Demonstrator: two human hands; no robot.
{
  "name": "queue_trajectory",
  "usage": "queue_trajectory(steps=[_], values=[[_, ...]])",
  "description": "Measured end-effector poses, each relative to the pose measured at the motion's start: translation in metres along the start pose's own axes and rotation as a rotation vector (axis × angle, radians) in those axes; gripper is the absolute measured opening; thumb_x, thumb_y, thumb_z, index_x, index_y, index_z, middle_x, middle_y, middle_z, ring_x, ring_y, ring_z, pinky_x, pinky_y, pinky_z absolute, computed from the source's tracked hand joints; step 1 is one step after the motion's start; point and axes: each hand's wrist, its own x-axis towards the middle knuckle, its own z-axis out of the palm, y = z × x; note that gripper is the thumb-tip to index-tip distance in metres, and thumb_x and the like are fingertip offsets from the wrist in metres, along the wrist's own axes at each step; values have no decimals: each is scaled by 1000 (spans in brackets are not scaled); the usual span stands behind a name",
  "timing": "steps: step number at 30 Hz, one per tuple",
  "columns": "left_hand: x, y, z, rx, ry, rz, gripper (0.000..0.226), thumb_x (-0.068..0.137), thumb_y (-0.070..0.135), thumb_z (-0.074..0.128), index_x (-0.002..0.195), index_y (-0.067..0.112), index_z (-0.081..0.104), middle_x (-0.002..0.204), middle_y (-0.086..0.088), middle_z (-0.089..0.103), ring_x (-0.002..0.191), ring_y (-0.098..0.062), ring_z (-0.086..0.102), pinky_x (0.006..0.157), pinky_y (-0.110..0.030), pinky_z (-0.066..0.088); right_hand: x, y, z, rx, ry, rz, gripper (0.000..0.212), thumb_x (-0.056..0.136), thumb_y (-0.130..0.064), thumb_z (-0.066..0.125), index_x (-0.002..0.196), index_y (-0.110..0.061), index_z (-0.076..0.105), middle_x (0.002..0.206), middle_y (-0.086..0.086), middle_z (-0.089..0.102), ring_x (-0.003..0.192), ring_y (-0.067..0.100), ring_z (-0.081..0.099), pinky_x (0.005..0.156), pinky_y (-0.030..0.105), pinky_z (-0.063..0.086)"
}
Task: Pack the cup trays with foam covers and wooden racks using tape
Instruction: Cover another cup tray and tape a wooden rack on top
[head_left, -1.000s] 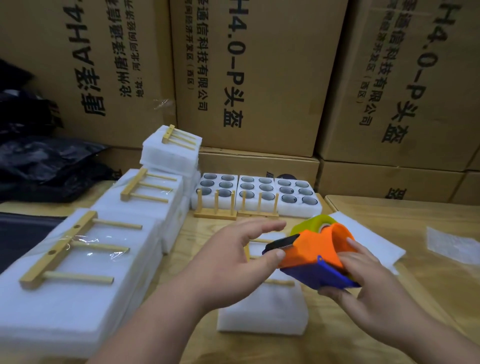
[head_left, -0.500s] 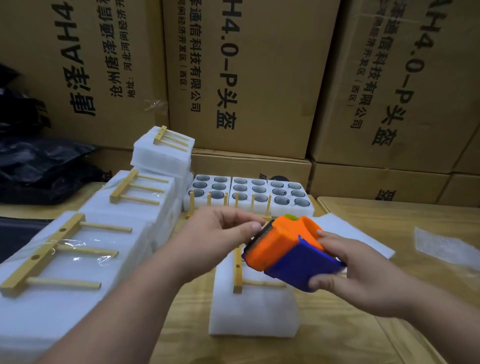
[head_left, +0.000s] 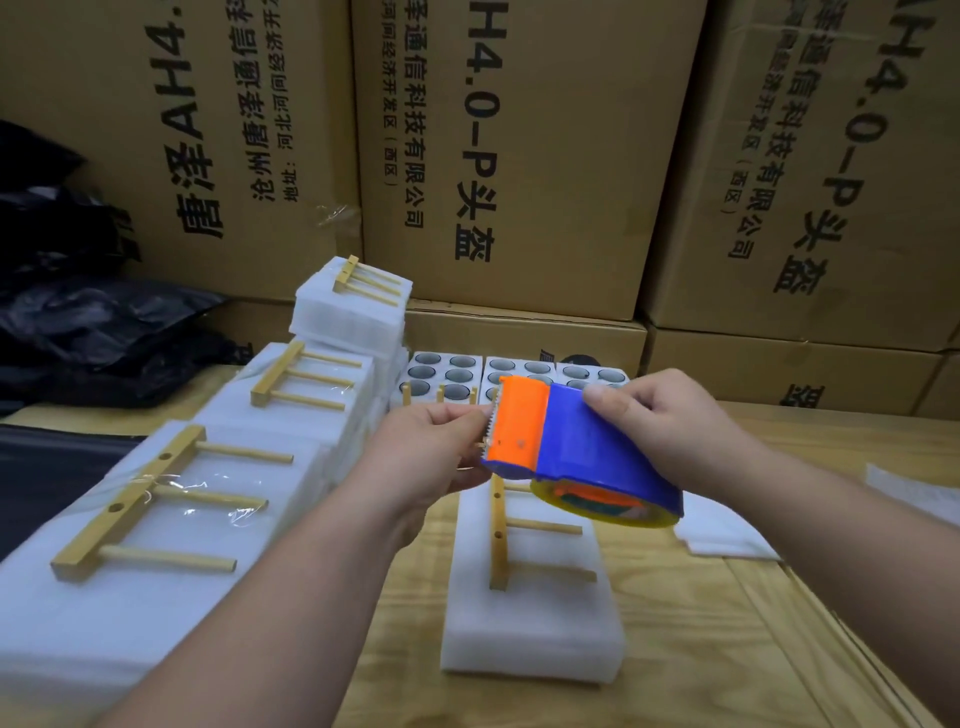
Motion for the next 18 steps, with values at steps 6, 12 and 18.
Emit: queue_trajectory(steps=[6,12,18], values=[[8,-3,5,4,112,-12,21,98,21,65,81,14,76,69,-3,73,60,-12,63,61,-25,57,8,9,3,25,-34,41,68,83,-73,50,59,-9,62,52,4,54,48,16,49,53,34,36],[15,1,9,73,102,23,21,98,21,65,82,10,74,59,2,69,50,-4,61,53,-18,54,11,13,-7,3,-71,42,75,78,-72,51,72,1,66,70,24,64,54,22,53,55,35,39],[17,5,13,139,125,96,22,98,19,65,80,9,73,56,2,65,49,-5,58,53,-18,54,12,16,-12,-44,-76,9,75,78,-72,49,77,0,70,73,22,67,65,37,61,55,39,44]])
